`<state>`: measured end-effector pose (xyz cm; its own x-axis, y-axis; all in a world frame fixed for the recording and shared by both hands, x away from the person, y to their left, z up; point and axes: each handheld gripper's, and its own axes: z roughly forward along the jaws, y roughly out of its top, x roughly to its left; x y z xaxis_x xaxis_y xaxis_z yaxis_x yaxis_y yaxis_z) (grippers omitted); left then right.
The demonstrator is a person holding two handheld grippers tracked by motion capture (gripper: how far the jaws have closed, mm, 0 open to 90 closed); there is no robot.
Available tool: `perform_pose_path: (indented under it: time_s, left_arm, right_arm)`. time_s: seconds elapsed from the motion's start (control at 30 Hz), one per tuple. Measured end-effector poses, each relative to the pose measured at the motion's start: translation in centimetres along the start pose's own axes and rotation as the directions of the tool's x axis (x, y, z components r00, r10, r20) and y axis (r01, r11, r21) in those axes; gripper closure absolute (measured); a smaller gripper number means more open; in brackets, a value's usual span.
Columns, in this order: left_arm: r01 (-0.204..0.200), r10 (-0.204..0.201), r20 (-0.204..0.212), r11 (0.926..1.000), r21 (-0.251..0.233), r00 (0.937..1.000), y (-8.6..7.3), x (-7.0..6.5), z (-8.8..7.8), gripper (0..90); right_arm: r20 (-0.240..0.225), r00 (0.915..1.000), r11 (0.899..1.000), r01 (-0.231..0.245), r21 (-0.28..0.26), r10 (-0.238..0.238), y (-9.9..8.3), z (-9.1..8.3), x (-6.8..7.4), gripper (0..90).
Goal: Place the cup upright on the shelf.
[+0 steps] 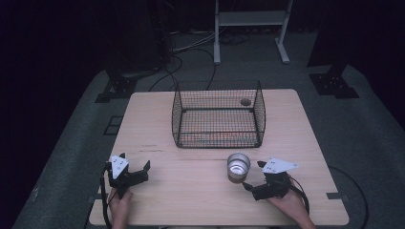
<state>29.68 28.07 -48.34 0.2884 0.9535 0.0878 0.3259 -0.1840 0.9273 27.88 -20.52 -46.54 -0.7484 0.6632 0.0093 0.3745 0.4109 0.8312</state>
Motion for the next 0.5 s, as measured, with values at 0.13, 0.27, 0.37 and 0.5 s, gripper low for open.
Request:
perform_pose_path:
  time_s: [0.13, 0.27, 0.37, 0.5]
  left_arm:
    - [0.002, -0.002, 0.0, 1.0, -0.001, 1.0, 0.0, 0.0, 0.0, 0.0]
    - [0.002, -0.002, 0.0, 1.0, -0.003, 1.0, 0.0, 0.0, 0.0, 0.0]
    - [0.001, -0.001, 0.001, 1.0, -0.002, 1.0, 0.0, 0.0, 0.0, 0.0]
    - [0.0, 0.0, 0.0, 1.0, -0.002, 1.0, 0.0, 0.0, 0.0, 0.0]
  right_arm:
    - [-0.001, 0.9999, 1.0, 0.015, 0.009, -0.015, 0.6, 0.6, 0.0, 3.0]
    - [0.005, 0.9999, 1.0, 0.012, 0.024, -0.012, 0.7, 1.3, 0.1, 3.0]
    - [0.005, 0.9999, 1.0, 0.012, 0.02, -0.012, 0.8, 1.4, 0.1, 3.0]
    - [0.005, 0.9997, 0.999, 0.025, 0.032, -0.025, 1.4, 1.7, 0.1, 3.0]
